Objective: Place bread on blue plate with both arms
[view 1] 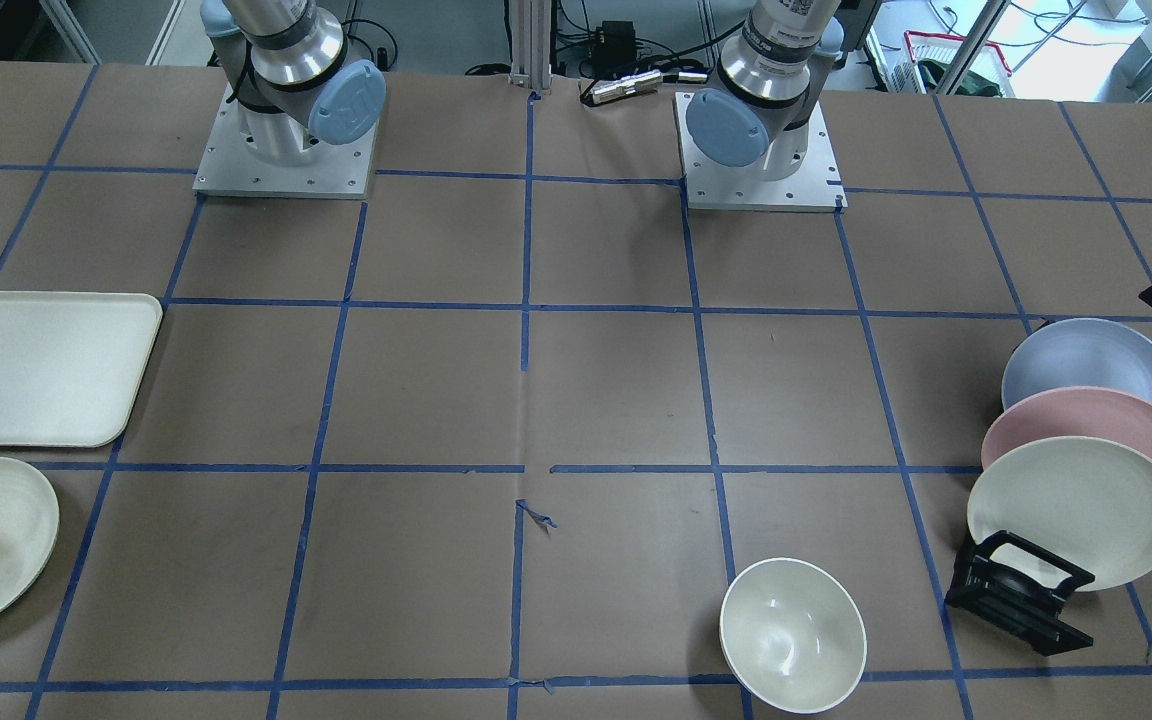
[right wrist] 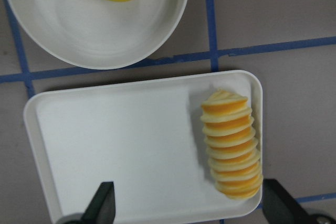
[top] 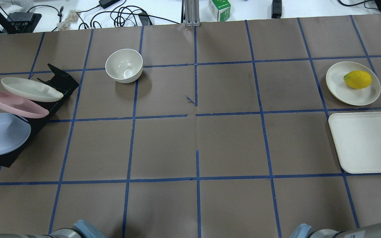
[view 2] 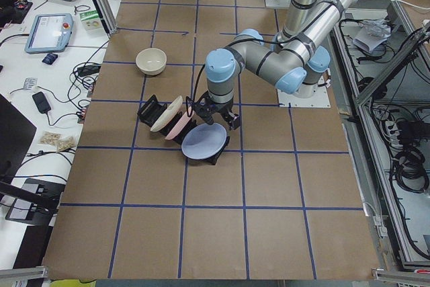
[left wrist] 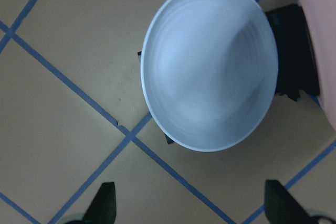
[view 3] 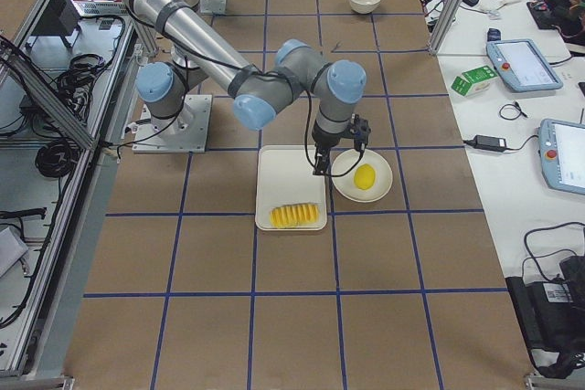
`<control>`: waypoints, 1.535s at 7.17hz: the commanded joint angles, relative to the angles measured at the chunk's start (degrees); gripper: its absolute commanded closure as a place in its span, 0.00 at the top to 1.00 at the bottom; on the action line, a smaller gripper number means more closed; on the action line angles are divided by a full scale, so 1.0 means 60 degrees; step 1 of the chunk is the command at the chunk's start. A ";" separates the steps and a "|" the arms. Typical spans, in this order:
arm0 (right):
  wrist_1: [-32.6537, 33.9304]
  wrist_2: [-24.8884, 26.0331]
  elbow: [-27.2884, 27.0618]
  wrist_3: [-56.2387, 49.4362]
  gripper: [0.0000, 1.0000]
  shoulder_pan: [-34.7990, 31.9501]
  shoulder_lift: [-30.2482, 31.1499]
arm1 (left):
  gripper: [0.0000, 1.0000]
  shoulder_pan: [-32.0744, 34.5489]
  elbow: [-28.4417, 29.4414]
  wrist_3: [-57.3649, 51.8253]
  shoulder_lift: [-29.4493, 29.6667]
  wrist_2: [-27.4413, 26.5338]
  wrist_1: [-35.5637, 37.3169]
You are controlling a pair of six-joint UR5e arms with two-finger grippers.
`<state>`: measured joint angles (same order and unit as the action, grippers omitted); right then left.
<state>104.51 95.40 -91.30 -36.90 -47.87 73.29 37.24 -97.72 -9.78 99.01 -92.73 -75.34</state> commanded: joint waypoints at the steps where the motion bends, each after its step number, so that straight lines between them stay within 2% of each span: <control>1: 0.1081 0.0066 -0.0017 -0.0939 1.00 0.0637 -0.1092 | 1.00 -0.0200 -0.0120 -0.0186 0.1158 -0.0014 0.1739; 4: 0.1083 0.0110 -0.0425 -0.0955 1.00 0.0757 -0.1653 | 1.00 -0.0186 0.0026 -0.0201 0.2028 0.0000 0.2258; 5: 0.1141 0.0516 -0.0834 -0.0955 1.00 0.0757 -0.1639 | 0.99 -0.0200 0.0026 -0.0201 0.2072 0.0001 0.2245; 6: 0.1664 0.0752 -0.1026 -0.0984 1.00 0.0757 -0.1668 | 0.88 -0.0200 0.0026 -0.0215 0.2102 0.0001 0.2172; 7: 0.1785 0.0783 -0.1072 -0.0999 1.00 0.0757 -0.1828 | 0.81 -0.0186 0.0041 -0.0215 0.2087 0.0015 0.2157; 9: 0.1801 0.1249 -0.1072 -0.1173 1.00 0.0743 -0.2078 | 0.40 -0.0171 0.0041 -0.0215 0.2102 0.0015 0.1938; 10: 0.1815 0.1238 -0.1072 -0.1175 0.96 0.0743 -0.2064 | 0.36 -0.0185 0.0041 -0.0215 0.2102 0.0001 0.1865; 11: 0.1786 0.1296 -0.1058 -0.1102 0.44 0.0743 -0.2064 | 0.30 -0.0186 0.0055 -0.0215 0.2102 0.0001 0.1864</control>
<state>115.32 102.65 -97.69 -43.74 -43.41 60.98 36.15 -97.45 -11.07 111.60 -92.69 -63.92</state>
